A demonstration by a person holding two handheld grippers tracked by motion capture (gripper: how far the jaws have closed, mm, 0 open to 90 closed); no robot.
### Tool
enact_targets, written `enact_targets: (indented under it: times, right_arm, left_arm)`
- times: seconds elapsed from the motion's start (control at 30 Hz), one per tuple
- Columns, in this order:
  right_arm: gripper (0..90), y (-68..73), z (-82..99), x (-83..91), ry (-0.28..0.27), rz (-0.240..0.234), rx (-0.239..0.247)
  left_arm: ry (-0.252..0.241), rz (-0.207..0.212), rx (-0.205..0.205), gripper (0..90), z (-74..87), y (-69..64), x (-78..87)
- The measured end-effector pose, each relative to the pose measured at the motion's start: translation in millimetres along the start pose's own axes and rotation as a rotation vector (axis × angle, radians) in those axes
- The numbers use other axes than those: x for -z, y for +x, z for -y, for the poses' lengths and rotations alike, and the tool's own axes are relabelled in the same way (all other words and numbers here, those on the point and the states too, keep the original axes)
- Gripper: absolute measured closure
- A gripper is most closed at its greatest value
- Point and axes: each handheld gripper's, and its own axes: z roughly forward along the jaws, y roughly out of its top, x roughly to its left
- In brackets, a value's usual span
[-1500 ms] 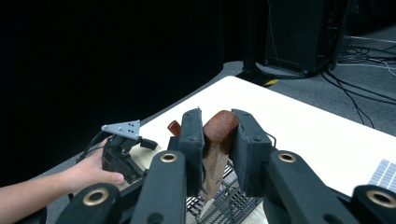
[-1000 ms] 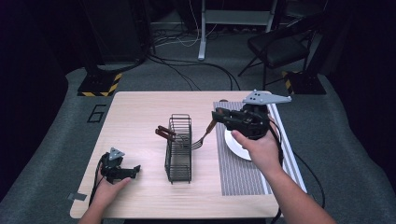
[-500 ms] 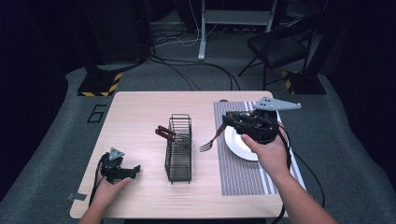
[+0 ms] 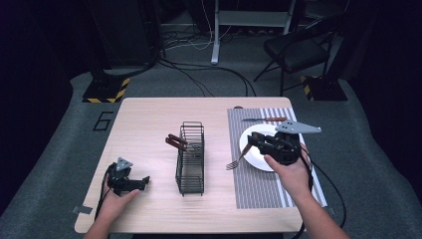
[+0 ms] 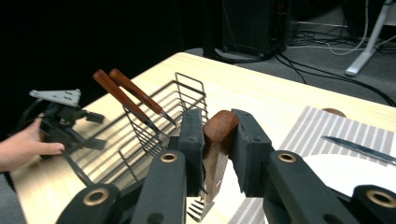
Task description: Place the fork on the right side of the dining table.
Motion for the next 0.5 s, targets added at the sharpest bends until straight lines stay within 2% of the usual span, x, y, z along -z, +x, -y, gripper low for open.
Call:
enact_targets:
  times: [0.2, 0.5]
  right_arm:
    - [74.9, -8.5, 15.4, 0.8, 0.001, 0.039, 0.002]
    - [74.8, -22.0, 36.8, 1.7, 0.013, 0.067, -0.008]
  left_arm:
    - [0.0, 0.0, 0.001, 0.2, 0.0, -0.1, 0.0]
    - [0.0, 0.0, 0.001, 0.2, 0.0, -0.1, 0.0]
